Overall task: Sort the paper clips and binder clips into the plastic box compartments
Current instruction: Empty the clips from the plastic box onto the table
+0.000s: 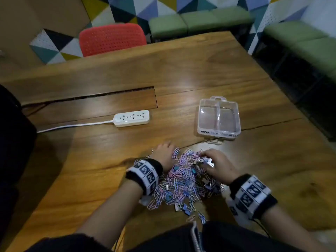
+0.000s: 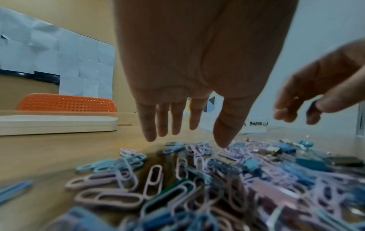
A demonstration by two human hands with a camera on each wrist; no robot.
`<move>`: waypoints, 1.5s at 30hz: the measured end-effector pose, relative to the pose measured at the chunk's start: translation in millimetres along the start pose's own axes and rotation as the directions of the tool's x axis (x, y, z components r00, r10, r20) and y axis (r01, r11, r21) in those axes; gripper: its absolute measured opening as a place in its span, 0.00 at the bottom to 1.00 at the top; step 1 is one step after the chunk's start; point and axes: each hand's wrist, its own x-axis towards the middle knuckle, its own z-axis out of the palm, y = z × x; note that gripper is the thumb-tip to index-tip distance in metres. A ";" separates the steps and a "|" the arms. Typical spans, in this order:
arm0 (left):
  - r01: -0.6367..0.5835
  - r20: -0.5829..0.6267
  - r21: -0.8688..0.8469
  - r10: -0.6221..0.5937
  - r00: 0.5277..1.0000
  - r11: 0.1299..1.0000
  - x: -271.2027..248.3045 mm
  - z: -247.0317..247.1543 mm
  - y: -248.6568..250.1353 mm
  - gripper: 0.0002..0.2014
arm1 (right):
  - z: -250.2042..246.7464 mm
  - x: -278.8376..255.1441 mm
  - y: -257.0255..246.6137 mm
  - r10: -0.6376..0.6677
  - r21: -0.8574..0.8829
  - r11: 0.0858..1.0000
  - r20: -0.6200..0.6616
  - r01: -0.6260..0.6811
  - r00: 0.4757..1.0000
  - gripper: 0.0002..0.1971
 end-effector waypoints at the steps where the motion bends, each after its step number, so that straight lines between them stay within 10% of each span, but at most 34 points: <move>1: 0.024 0.016 0.036 -0.024 1.000 0.999 5.4 -0.7 1.7 0.31 | 4.0 7.6 -1.0 0.002 -0.038 0.999 -0.005 -0.002 1.000 0.17; 10: 0.001 -0.138 0.053 0.006 0.990 0.999 15.7 4.3 1.0 0.13 | 21.5 48.2 -16.5 -0.061 -0.333 0.939 0.082 0.085 0.995 0.27; 16: 0.100 -0.104 -0.279 -0.134 0.985 0.955 12.6 -3.0 -7.7 0.09 | 28.0 56.0 -27.9 -0.093 -0.385 0.913 0.128 0.136 0.987 0.19; 20: 0.199 0.042 -0.705 -0.239 0.970 0.681 11.9 -12.0 -20.7 0.02 | 28.6 51.1 -28.4 -0.119 -0.267 0.951 0.145 0.155 0.982 0.12; 25: 0.272 0.271 -0.962 -0.160 0.949 -0.019 4.8 -15.2 -17.4 0.10 | 28.6 51.0 -24.0 -0.119 -0.326 0.930 0.170 0.170 0.978 0.07; 27: 0.278 0.286 -0.957 -0.109 0.952 -0.081 3.4 -12.3 -12.9 0.10 | 25.7 51.9 -20.0 -0.071 -0.194 0.976 0.140 0.097 0.988 0.03; 29: 0.288 0.280 -0.954 -0.096 0.955 0.080 3.8 -7.9 -7.7 0.11 | 20.7 51.4 -16.0 0.005 -0.049 0.999 0.082 -0.001 0.997 0.03; 32: 0.195 0.183 -0.719 -0.088 0.979 0.667 3.2 0.2 3.2 0.11 | 8.7 44.8 -9.8 0.105 0.234 0.966 0.041 -0.112 0.994 0.03; 34: 0.053 0.090 -0.470 -0.012 0.996 0.881 1.0 5.5 9.7 0.11 | 1.4 39.3 -3.3 0.130 0.413 0.899 0.061 -0.143 0.990 0.07; 38: -0.105 -0.026 -0.197 0.102 0.994 0.975 -1.8 9.1 11.7 0.12 | -3.5 24.2 10.7 0.154 0.713 0.667 0.150 -0.215 0.977 0.09; 45: -0.025 -0.015 0.023 0.025 1.000 0.999 0.6 19.5 14.8 0.24 | 0.5 10.1 15.7 0.230 0.890 0.280 0.302 -0.360 0.925 0.13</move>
